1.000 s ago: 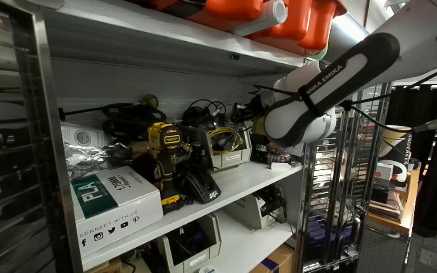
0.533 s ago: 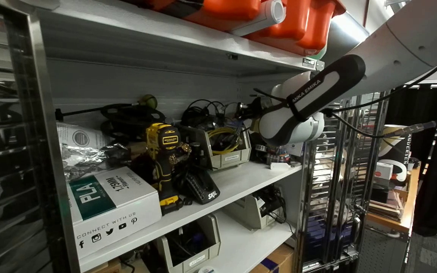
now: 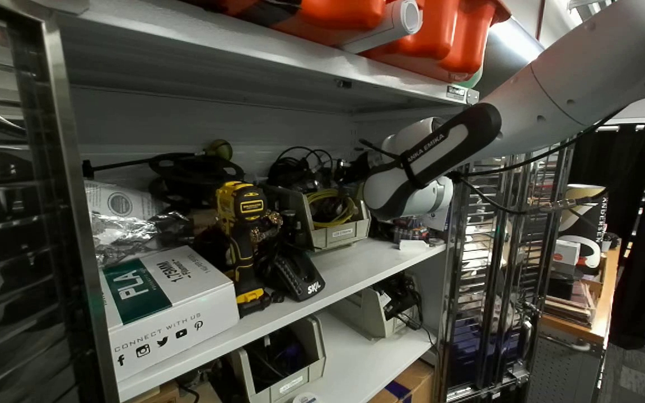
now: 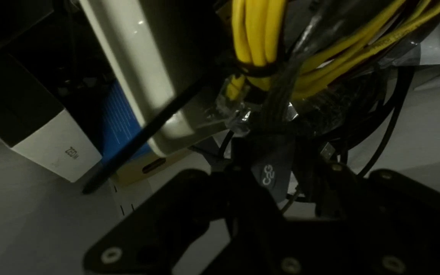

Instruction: Pick up the cable and put it in the tool box

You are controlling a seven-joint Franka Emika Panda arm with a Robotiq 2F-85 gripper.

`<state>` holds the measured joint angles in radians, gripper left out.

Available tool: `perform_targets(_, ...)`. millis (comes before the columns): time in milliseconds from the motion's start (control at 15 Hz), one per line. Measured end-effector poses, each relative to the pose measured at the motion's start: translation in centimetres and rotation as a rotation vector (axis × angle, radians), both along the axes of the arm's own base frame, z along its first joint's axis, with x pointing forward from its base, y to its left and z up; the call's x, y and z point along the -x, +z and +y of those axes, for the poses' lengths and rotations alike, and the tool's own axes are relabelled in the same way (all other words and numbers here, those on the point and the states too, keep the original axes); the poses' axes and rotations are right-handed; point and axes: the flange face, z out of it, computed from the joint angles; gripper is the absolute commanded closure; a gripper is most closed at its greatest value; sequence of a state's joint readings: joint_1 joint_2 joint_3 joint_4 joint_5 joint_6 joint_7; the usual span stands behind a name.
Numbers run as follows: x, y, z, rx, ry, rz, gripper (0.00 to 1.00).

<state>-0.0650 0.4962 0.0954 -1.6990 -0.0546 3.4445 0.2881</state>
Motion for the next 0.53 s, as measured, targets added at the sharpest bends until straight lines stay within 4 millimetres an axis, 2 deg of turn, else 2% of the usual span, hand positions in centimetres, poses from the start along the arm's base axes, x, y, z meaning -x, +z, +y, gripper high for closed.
perform_targets(67,-0.4,0.0,0.3,-0.001,0.004,0.006,0.41)
perform_targets(133,-0.6,0.0,0.6,-0.001,0.01,0.017,0.4)
perform_targets(200,-0.9,0.0,1.0,0.001,0.016,0.034,0.34)
perform_targets(467,-1.3,-0.1,2.6,0.009,0.045,0.089,0.02)
perform_targets(533,-1.3,0.0,3.0,0.006,0.051,0.091,0.0)
